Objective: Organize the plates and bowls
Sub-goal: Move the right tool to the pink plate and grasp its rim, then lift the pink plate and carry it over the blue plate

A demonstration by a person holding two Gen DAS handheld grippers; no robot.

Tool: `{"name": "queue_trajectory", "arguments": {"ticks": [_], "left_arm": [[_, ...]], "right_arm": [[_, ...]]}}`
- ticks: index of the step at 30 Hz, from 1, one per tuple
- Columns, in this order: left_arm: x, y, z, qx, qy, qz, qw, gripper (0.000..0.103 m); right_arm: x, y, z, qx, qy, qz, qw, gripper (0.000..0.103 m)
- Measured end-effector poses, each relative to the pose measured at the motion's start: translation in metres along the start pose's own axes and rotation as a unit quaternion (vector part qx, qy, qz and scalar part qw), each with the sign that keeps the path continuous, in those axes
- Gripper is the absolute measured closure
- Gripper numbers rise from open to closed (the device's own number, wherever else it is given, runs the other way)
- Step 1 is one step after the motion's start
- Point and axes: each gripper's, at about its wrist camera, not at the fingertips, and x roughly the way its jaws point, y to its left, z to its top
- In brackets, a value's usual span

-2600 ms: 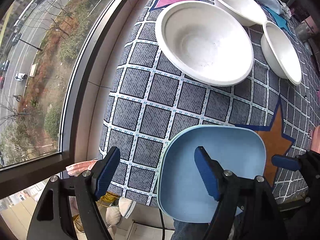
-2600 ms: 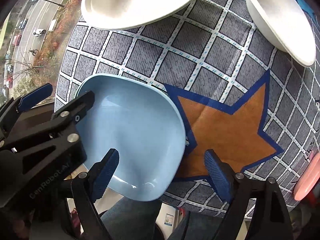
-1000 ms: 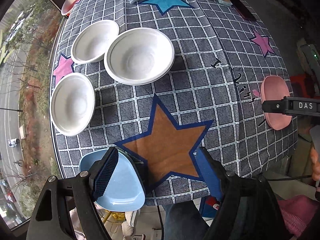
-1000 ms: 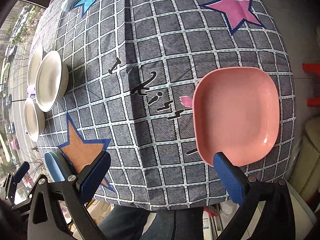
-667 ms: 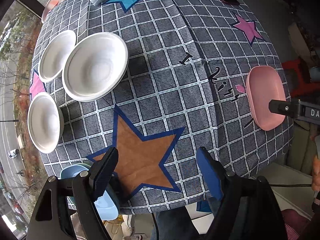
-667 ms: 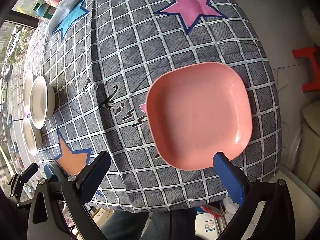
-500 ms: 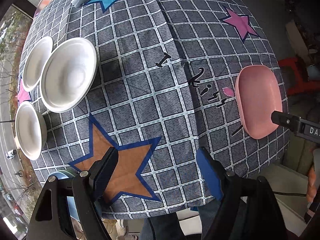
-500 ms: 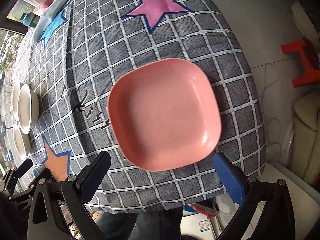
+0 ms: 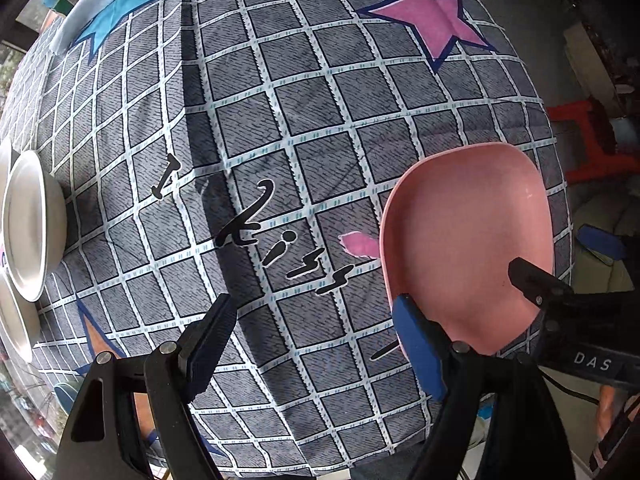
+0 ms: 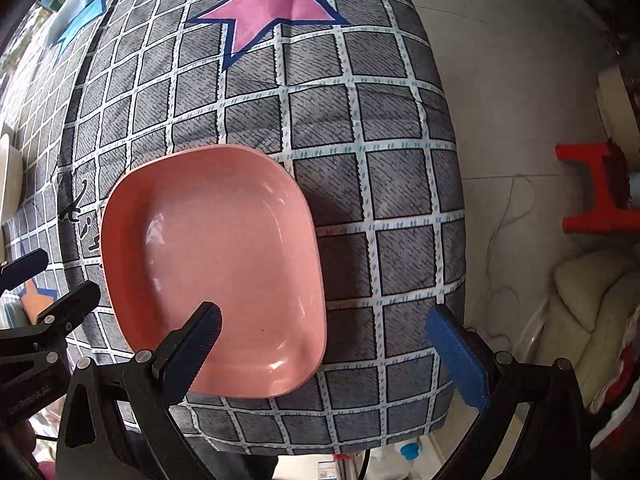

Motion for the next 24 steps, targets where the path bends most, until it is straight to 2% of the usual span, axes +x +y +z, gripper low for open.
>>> {"name": "queue_trajectory", "arguments": {"ticks": [5, 6, 7, 9, 11, 13, 14, 16, 18, 20, 24], "left_arm": [[0.017, -0.015, 0.006, -0.005, 0.006, 0.011, 0.9999, 0.022], [0.021, -0.016, 0.007, -0.007, 0.013, 0.008, 0.9999, 0.023], [0.024, -0.016, 0.008, -0.01, 0.019, 0.003, 0.9998, 0.028], [0.028, -0.02, 0.01, -0.017, 0.022, -0.013, 0.9995, 0.034], [0.029, -0.03, 0.01, -0.009, 0.017, -0.008, 0.9998, 0.037], [0.031, -0.051, 0.019, 0.005, 0.011, -0.004, 0.9999, 0.042], [0.031, -0.057, 0.02, 0.01, 0.009, -0.002, 0.9999, 0.044], [0.031, -0.067, 0.02, 0.019, 0.004, -0.004, 0.9998, 0.052], [0.029, -0.072, 0.019, 0.025, 0.004, -0.005, 0.9997, 0.057], [0.027, -0.064, 0.014, 0.021, 0.006, -0.01, 0.9997, 0.058], [0.03, -0.034, -0.003, 0.007, 0.012, -0.006, 0.9999, 0.059]], "right_arm": [[0.01, 0.005, 0.011, -0.015, -0.002, 0.025, 1.0, 0.0], [0.013, 0.007, 0.014, -0.013, 0.003, 0.034, 0.999, 0.008], [0.019, 0.012, 0.015, -0.01, 0.011, 0.044, 0.999, 0.02], [0.021, 0.016, 0.012, -0.018, 0.009, 0.045, 0.999, 0.021], [0.023, 0.025, 0.008, -0.033, 0.008, 0.055, 0.998, 0.029], [0.022, 0.033, 0.006, -0.045, 0.008, 0.052, 0.998, 0.043], [0.023, 0.036, 0.006, -0.046, 0.01, 0.054, 0.997, 0.047], [0.024, 0.04, 0.005, -0.039, 0.016, 0.065, 0.997, 0.07], [0.028, 0.049, 0.005, -0.025, 0.03, 0.078, 0.996, 0.079], [0.028, 0.058, 0.002, -0.024, 0.03, 0.07, 0.997, 0.079], [0.033, 0.09, -0.009, -0.037, 0.045, 0.085, 0.995, 0.079]]}}
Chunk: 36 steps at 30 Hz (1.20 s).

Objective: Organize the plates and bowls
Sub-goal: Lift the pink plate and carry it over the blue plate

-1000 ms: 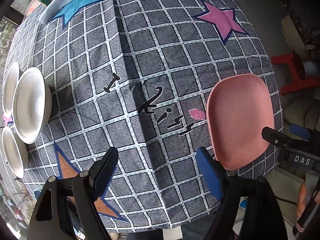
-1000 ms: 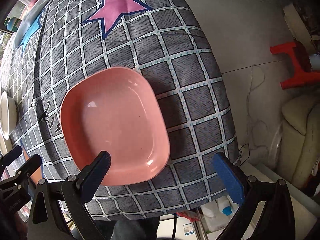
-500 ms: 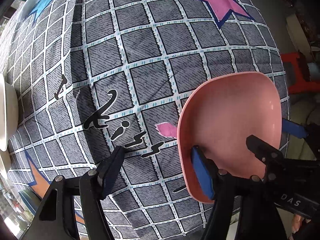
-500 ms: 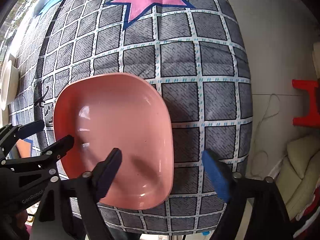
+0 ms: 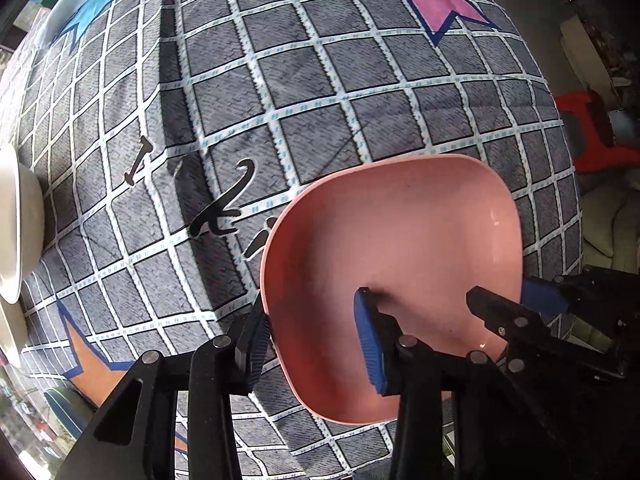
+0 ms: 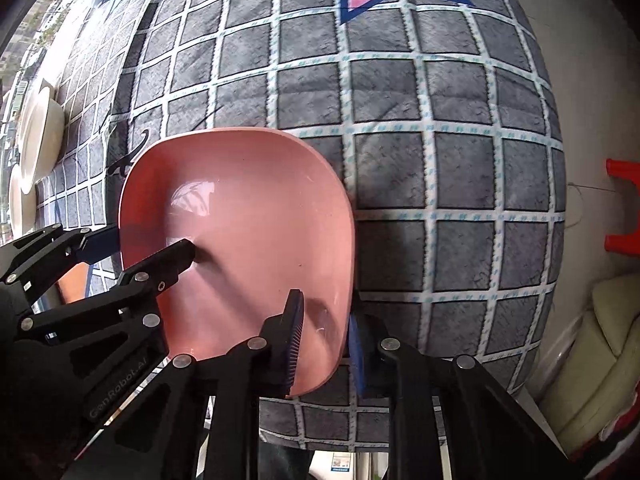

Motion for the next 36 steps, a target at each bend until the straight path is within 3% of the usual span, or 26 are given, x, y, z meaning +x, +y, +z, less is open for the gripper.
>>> {"name": "queue_trajectory", "arguments": {"ticks": [8, 20, 29, 36], "left_arm": [[0.004, 0.049, -0.041, -0.044, 0.003, 0.013, 0.9989, 0.059], [0.013, 0.113, -0.095, -0.126, 0.012, 0.005, 0.992, 0.059], [-0.012, 0.163, -0.129, -0.166, -0.023, 0.002, 0.9859, 0.059], [-0.042, 0.236, -0.142, -0.2, -0.05, 0.011, 0.9785, 0.059]], "right_arm": [[0.027, 0.079, -0.011, -0.051, 0.025, 0.002, 0.998, 0.079], [0.052, 0.184, -0.024, -0.118, 0.06, -0.002, 0.991, 0.079], [0.036, 0.261, -0.036, -0.156, 0.046, -0.007, 0.987, 0.079], [0.015, 0.34, -0.046, -0.189, 0.042, 0.004, 0.981, 0.079]]}}
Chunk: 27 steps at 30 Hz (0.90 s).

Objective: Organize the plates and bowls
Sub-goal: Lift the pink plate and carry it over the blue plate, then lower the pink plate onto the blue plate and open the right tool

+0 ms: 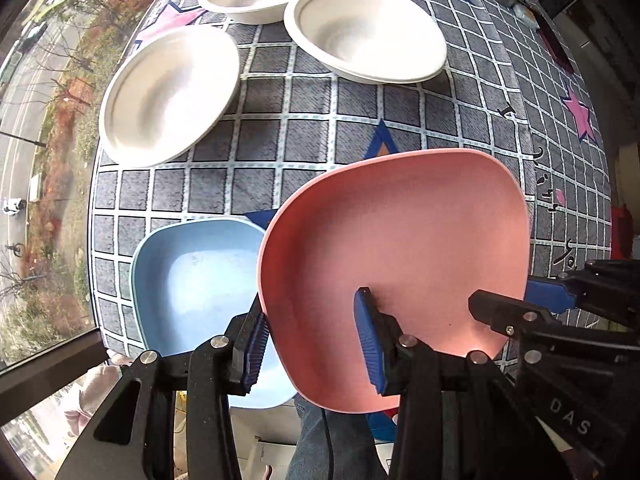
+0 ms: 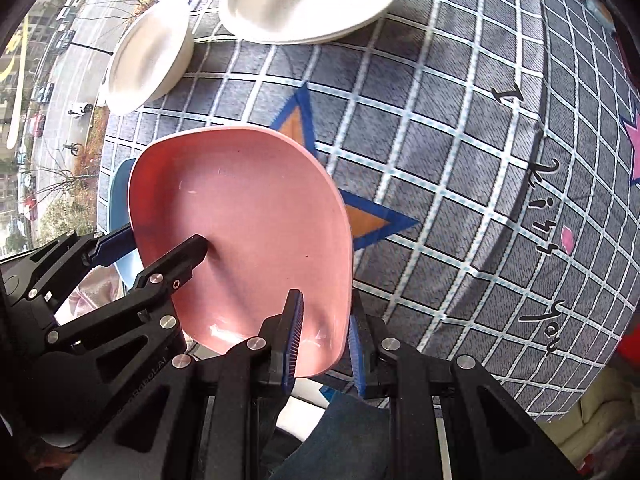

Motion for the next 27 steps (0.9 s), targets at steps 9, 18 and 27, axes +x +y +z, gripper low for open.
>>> {"name": "queue_trajectory", "arguments": {"ticks": [9, 18, 27], "left_arm": [[0.006, 0.09, -0.019, -0.059, 0.005, 0.006, 0.9982, 0.059], [0.004, 0.146, -0.056, -0.081, -0.005, 0.025, 0.9964, 0.038], [-0.017, 0.189, -0.067, -0.129, -0.037, 0.008, 0.9909, 0.021]], "right_arm": [[0.041, 0.1, 0.026, -0.04, 0.021, 0.013, 0.999, 0.079], [0.077, 0.152, 0.028, -0.033, 0.026, 0.007, 0.999, 0.077], [0.053, 0.145, 0.017, -0.008, -0.004, -0.026, 1.0, 0.022]]}}
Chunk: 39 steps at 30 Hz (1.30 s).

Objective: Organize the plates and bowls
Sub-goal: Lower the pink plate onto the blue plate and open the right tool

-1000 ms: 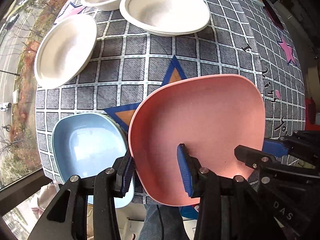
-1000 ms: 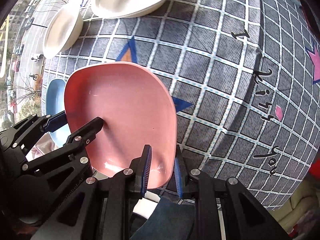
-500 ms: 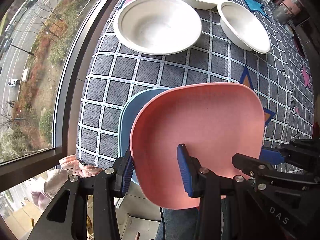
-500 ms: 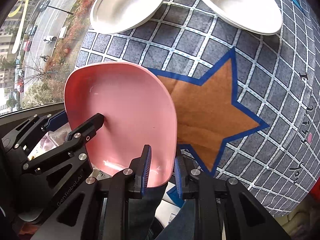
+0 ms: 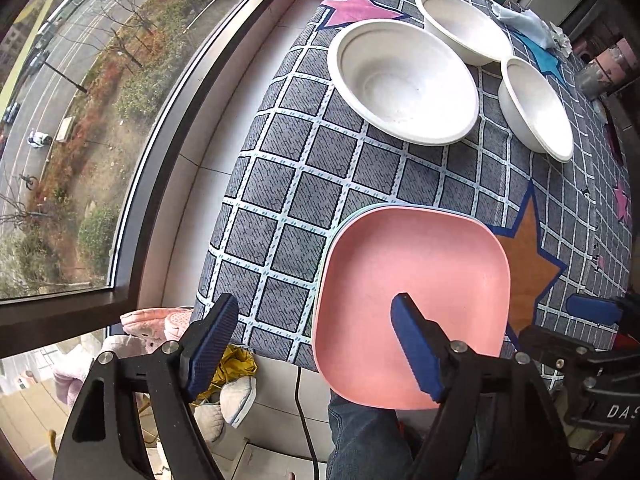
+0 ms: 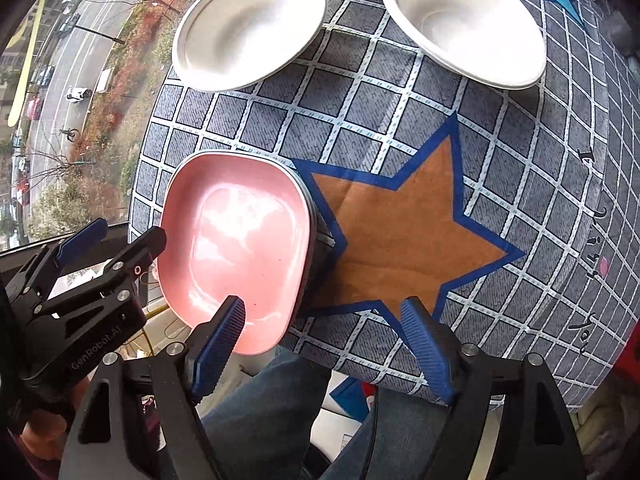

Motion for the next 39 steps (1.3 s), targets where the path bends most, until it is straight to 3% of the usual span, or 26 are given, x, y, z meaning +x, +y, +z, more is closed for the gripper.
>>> {"name": "queue_trajectory", "arguments": {"ticks": [3, 6, 9, 14, 17, 20, 23, 31, 39], "left_arm": [[-0.014, 0.002, 0.002, -0.011, -0.008, -0.005, 0.9999, 0.021], [-0.031, 0.001, 0.004, -0.017, -0.021, 0.003, 0.9996, 0.021], [-0.052, 0.004, 0.002, -0.027, -0.023, 0.02, 0.9991, 0.021], [-0.082, 0.007, -0.003, -0.016, -0.046, 0.027, 0.9984, 0.021], [-0.079, 0.01, 0.001, -0.01, -0.042, 0.039, 0.9983, 0.02], [-0.066, 0.015, 0.015, -0.013, -0.036, 0.031, 0.9988, 0.02], [-0.047, 0.022, 0.029, 0.009, -0.018, 0.021, 0.9996, 0.02], [-0.017, 0.04, 0.054, 0.064, 0.004, 0.005, 0.9979, 0.02], [0.004, 0.049, 0.069, 0.077, 0.032, -0.024, 0.9962, 0.02]], "right_arm": [[0.001, -0.004, 0.001, 0.012, -0.002, 0.003, 1.0, 0.021], [0.0, -0.017, 0.002, 0.009, -0.009, 0.013, 1.0, 0.001], [-0.006, -0.018, -0.004, -0.012, -0.034, -0.001, 0.999, 0.001], [-0.019, -0.059, -0.023, -0.015, -0.048, 0.002, 0.999, 0.001], [-0.017, -0.057, -0.028, -0.026, -0.034, -0.037, 0.998, 0.001], [-0.009, -0.048, -0.024, -0.055, -0.033, -0.158, 0.985, 0.001], [0.009, -0.045, -0.014, -0.049, -0.009, -0.219, 0.974, 0.001], [0.04, -0.015, 0.0, -0.069, 0.052, -0.261, 0.961, 0.001], [0.04, -0.036, 0.004, -0.023, 0.078, -0.25, 0.965, 0.001]]}}
